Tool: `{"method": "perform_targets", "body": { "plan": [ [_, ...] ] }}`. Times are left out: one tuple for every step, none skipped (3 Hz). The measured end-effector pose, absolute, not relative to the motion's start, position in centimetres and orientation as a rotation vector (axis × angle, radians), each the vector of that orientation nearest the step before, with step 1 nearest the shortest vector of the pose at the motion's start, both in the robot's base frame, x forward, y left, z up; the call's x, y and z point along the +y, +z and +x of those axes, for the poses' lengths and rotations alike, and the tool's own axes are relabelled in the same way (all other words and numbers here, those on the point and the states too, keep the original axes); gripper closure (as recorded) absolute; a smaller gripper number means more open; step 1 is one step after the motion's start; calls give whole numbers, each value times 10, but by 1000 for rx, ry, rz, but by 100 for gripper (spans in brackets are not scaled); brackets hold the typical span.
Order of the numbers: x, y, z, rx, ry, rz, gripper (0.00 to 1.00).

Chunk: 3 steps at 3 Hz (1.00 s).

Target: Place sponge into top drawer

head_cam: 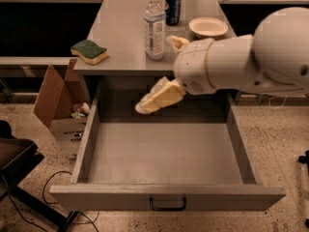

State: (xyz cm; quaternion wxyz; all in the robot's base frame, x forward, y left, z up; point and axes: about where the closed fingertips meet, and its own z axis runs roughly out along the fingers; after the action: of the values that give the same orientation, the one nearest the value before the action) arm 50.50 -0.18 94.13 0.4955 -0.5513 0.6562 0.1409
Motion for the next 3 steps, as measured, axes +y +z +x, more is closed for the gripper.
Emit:
{"method": "perform_targets", "body": {
  "plan": [
    [44, 922, 538, 1616, 428, -1294, 0],
    [85, 910, 573, 1671, 512, -1243, 0],
    [120, 902, 612, 1718, 579, -1217, 0]
  ]
}}
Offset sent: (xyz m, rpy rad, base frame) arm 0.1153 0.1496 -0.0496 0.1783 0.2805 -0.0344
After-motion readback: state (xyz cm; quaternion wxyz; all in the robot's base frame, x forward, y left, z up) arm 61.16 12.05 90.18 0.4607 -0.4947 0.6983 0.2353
